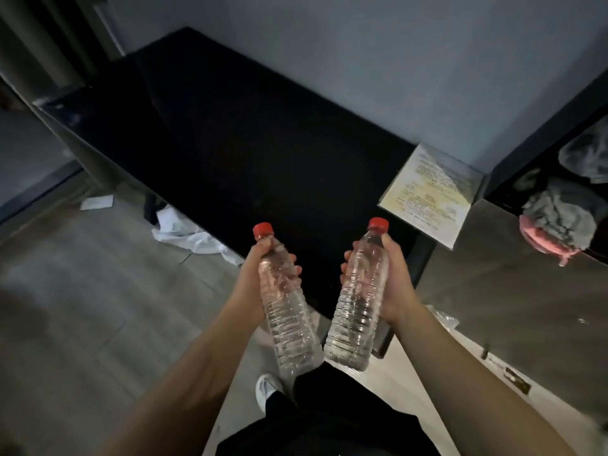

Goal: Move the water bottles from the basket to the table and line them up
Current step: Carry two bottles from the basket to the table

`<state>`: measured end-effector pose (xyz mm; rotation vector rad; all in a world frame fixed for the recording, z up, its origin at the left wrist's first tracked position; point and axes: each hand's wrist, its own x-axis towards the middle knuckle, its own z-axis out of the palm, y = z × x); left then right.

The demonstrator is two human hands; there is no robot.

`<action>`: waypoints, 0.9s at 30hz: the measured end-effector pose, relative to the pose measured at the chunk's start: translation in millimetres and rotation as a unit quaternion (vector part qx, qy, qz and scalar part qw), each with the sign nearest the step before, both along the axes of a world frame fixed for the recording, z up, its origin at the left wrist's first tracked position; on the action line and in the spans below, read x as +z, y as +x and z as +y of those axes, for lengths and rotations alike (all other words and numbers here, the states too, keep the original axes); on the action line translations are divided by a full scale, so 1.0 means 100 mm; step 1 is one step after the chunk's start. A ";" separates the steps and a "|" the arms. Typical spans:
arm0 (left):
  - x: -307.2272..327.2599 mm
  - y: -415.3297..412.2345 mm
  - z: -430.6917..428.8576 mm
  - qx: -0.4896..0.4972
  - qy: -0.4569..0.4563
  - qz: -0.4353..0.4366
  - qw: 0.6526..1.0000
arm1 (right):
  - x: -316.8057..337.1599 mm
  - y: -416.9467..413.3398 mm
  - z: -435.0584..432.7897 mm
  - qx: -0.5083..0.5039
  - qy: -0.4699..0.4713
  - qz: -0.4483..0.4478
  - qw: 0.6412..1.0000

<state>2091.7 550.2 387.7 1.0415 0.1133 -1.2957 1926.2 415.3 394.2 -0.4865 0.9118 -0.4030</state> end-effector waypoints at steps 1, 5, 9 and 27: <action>0.00 0.08 -0.06 -0.011 0.003 -0.004 1.000 | 0.00 0.05 -0.03 -0.010 -0.011 0.011 1.000; -0.03 0.38 -0.35 -0.034 0.013 -0.100 0.994 | -0.06 0.24 -0.23 -0.061 -0.040 0.052 0.996; -0.03 0.64 -0.71 -0.086 0.067 -0.240 0.965 | -0.16 0.46 -0.49 -0.098 -0.074 0.078 0.989; 0.13 1.25 -2.30 -0.262 -0.010 -0.507 0.821 | 0.07 1.15 -1.23 -0.108 -0.428 0.243 0.864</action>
